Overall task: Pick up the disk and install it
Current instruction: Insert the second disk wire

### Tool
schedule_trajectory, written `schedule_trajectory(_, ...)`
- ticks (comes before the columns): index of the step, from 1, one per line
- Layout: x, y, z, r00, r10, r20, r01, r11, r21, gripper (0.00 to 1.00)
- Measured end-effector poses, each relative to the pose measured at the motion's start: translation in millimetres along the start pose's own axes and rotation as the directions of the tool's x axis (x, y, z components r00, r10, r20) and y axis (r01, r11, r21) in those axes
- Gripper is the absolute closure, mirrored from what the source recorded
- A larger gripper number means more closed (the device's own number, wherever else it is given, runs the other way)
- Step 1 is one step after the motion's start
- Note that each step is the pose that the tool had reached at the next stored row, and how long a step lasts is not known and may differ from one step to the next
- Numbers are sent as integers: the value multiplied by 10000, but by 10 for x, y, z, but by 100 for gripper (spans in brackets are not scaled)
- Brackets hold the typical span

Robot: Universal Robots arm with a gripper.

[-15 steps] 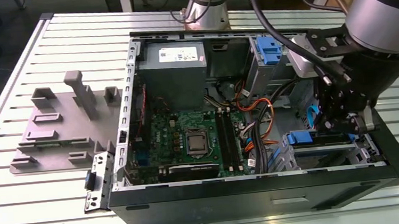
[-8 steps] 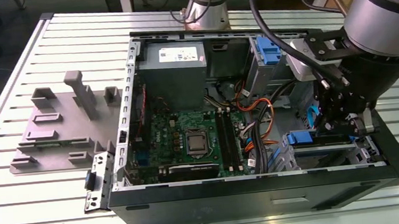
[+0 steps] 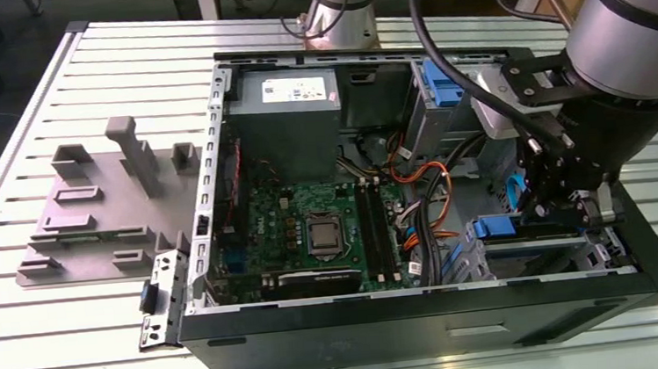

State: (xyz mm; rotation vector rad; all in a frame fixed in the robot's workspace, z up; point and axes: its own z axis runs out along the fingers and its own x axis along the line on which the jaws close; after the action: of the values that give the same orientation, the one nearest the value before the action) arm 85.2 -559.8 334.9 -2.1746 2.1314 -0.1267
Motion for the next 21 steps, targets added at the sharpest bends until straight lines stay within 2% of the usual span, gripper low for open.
schedule_trajectory(6, 18, 3, 9, 10000, 9, 62, -9, 10000, 2, 84)
schedule_trajectory(10, 22, 4, 13, 10000, 11, 82, -11, 10000, 1, 84)
schedule_trajectory(15, 22, 5, 23, 9999, 20, 156, -20, 10000, 3, 84)
schedule_trajectory(21, 29, 7, 43, 9999, 22, 170, -22, 10000, 3, 84)
